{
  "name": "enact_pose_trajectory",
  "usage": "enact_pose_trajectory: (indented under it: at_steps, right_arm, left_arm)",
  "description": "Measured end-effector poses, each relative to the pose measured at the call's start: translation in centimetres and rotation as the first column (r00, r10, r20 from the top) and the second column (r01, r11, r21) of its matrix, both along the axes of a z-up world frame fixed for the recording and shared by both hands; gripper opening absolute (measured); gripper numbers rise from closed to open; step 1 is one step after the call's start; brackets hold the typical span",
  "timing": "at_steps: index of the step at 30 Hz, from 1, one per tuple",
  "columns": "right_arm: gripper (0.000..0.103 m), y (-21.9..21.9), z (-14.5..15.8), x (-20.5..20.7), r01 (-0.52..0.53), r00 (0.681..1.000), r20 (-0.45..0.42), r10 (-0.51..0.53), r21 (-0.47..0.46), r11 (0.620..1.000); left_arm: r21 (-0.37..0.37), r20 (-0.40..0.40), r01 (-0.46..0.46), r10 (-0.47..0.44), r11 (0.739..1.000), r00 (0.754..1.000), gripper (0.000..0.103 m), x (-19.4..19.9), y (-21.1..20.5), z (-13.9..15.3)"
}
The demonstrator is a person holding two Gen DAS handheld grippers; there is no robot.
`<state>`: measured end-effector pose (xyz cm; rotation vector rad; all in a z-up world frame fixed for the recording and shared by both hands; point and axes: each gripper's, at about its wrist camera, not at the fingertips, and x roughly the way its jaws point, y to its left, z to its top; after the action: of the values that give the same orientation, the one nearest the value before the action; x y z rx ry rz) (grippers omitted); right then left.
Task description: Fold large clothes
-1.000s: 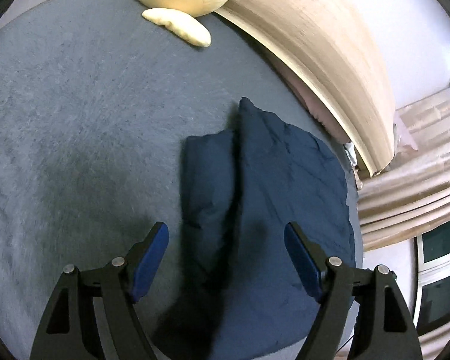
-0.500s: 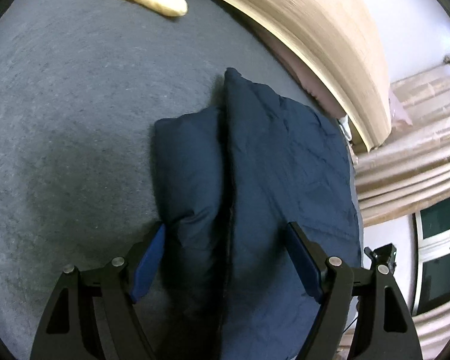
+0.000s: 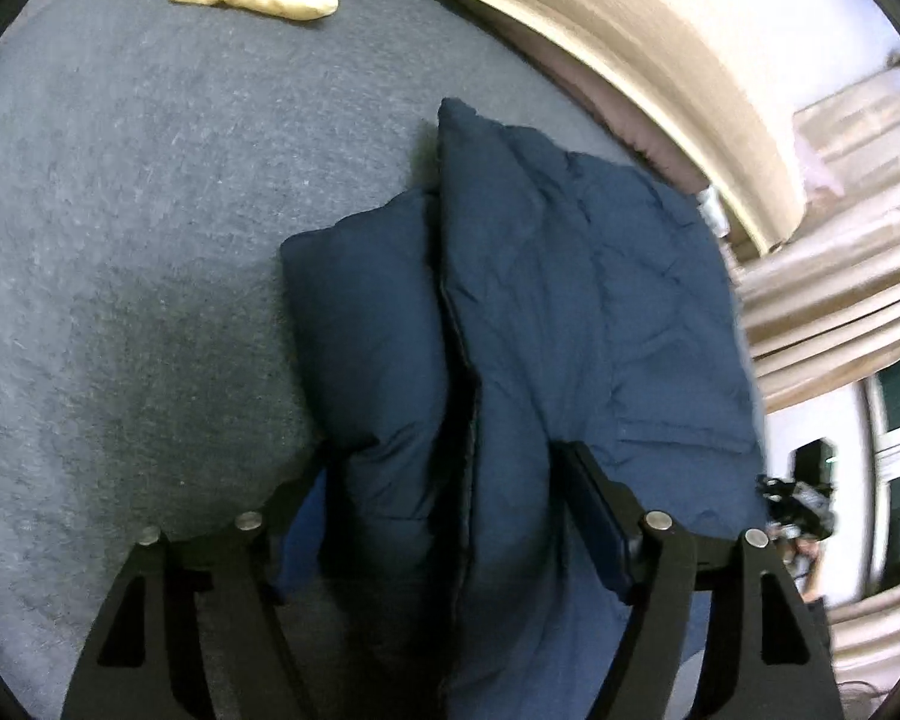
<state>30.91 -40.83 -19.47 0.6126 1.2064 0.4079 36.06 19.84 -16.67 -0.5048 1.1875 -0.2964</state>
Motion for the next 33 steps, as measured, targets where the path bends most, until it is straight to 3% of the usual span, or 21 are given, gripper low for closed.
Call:
enact_pose_trajectory:
  at_steps: [3, 6, 8, 12, 20, 25, 33]
  right_arm:
    - [0.029, 1.4, 1.8, 0.0, -0.039, 0.999, 0.016, 0.040, -0.052, 0.998]
    - [0.020, 2.5, 4.8, 0.0, -0.056, 0.997, 0.053, 0.063, -0.128, 0.990]
    - [0.018, 2.8, 7.3, -0.2, -0.063, 0.993, 0.091, 0.077, -0.150, 0.987]
    - [0.015, 3.7, 13.2, -0.7, -0.076, 0.976, 0.186, 0.114, -0.200, 0.977]
    - [0.014, 4.5, 23.8, -4.2, -0.070, 0.919, 0.360, 0.160, -0.253, 0.965]
    - [0.014, 3.2, 27.0, -8.5, -0.056, 0.890, 0.424, 0.165, -0.258, 0.965]
    - [0.013, 2.8, 26.6, -12.1, -0.045, 0.878, 0.452, 0.161, -0.257, 0.965]
  left_arm:
    - [0.120, 0.014, 0.039, -0.041, 0.992, 0.999, 0.029, 0.3, -2.3, 1.8]
    - [0.298, 0.054, 0.078, -0.098, 0.951, 0.994, 0.019, 0.6, -5.1, 5.0]
    - [0.342, 0.082, 0.081, -0.116, 0.936, 0.990, 0.017, 0.5, -5.9, 6.7]
    - [0.353, 0.171, 0.052, -0.120, 0.934, 0.978, 0.016, 0.4, -6.5, 11.4]
    - [0.376, 0.382, -0.001, -0.154, 0.926, 0.911, 0.015, -3.4, -7.6, 22.7]
    - [0.362, 0.454, -0.005, -0.172, 0.932, 0.874, 0.015, -8.0, -7.2, 25.6]
    - [0.364, 0.499, -0.009, -0.187, 0.932, 0.846, 0.015, -13.5, -8.0, 25.7]
